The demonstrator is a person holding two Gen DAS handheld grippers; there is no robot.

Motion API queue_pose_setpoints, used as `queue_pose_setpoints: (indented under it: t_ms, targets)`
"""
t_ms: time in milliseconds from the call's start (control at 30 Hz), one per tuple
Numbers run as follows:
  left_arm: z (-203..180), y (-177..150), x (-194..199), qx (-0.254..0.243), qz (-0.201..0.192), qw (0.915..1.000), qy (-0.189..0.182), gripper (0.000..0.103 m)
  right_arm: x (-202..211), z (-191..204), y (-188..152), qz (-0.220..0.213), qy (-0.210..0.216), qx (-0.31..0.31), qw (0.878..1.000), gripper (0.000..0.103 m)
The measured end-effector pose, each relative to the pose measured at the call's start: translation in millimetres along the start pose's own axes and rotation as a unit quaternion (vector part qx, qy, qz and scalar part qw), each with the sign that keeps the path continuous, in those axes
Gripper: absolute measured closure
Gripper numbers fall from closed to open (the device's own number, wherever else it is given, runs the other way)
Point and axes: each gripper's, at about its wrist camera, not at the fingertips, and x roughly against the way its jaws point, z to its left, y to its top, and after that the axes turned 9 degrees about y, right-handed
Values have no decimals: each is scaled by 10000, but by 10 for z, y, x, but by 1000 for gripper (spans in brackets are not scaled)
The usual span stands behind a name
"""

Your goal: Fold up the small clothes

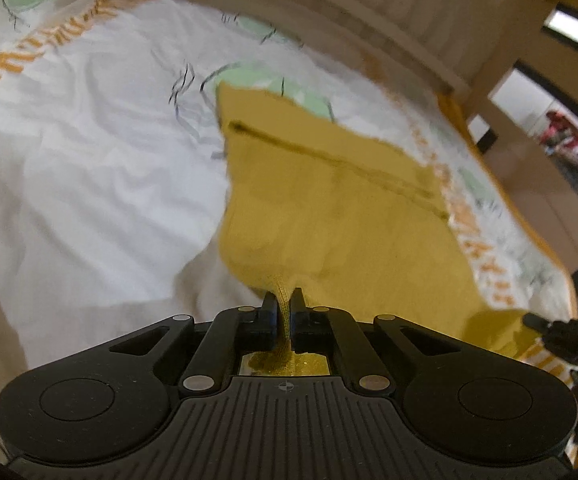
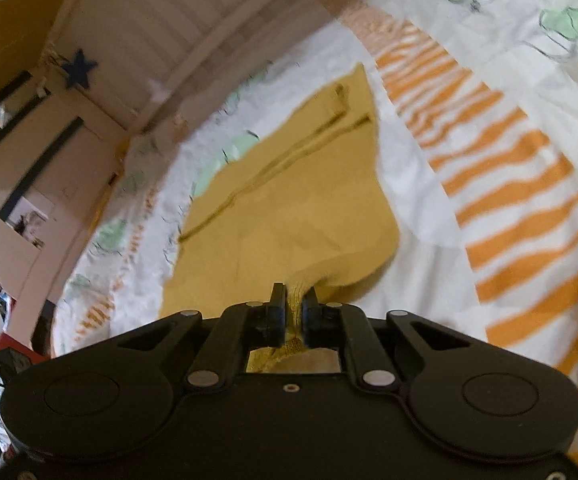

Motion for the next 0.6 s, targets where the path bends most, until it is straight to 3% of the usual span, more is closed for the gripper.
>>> queue_pose_setpoints:
  t_ms: [367, 433, 600]
  targets:
    - [-69, 539, -95, 107, -612, 9980, -151, 99, -187, 31, 517, -658, 337, 131, 9972, 90]
    - [-62, 664, -184, 161, -677, 9975, -127, 99, -221, 9, 634, -815, 347, 175, 9959, 96]
    - [-22, 834, -400, 336, -606, 9975, -123, 99, -392, -59, 883, -923, 206, 301, 9951, 95]
